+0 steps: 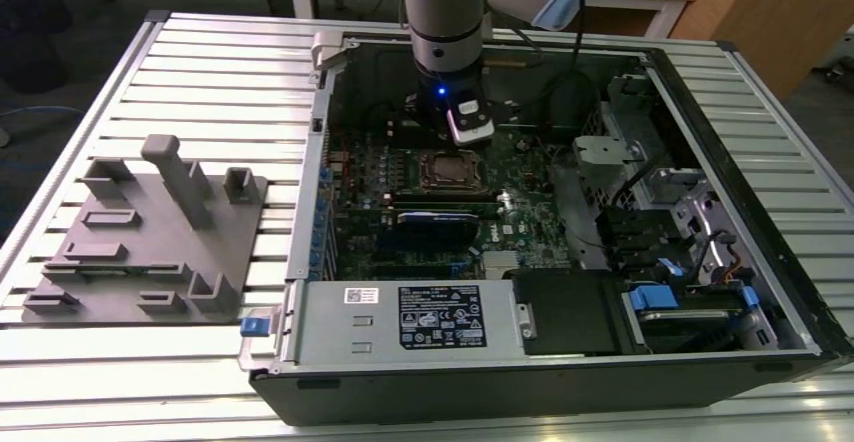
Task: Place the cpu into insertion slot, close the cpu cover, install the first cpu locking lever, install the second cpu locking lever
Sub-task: 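Install the first cpu locking lever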
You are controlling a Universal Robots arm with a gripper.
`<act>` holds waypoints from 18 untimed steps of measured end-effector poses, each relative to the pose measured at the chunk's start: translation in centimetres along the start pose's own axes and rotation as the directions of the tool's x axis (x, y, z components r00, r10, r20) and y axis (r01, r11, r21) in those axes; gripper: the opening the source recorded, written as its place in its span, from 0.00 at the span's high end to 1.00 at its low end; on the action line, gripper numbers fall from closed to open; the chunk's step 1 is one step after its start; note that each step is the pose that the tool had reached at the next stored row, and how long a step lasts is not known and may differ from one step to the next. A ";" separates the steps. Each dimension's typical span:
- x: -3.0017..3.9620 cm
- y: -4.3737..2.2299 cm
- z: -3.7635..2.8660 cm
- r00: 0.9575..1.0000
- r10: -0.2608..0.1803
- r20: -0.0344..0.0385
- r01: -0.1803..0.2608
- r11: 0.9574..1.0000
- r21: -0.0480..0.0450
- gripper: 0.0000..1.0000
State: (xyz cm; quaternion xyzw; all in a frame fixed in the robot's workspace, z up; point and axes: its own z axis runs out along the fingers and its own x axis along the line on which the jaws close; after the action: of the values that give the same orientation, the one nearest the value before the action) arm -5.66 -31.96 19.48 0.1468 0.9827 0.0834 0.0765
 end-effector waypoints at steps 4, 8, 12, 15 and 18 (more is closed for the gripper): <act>-0.05 0.08 -0.42 1.000 0.000 0.000 0.000 1.000 0.000 0.90; -0.11 0.17 -0.90 1.000 0.000 0.000 0.000 1.000 0.000 0.90; -0.19 0.29 -1.51 1.000 0.000 0.000 0.000 1.000 0.000 0.90; -0.21 0.34 -1.61 1.000 -0.001 0.002 0.001 1.000 0.005 0.90; -0.18 0.41 -1.61 1.000 -0.007 0.010 0.007 0.999 0.037 0.90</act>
State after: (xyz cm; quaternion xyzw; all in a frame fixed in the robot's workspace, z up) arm -5.66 -31.85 21.16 0.1453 0.9841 0.0640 0.0792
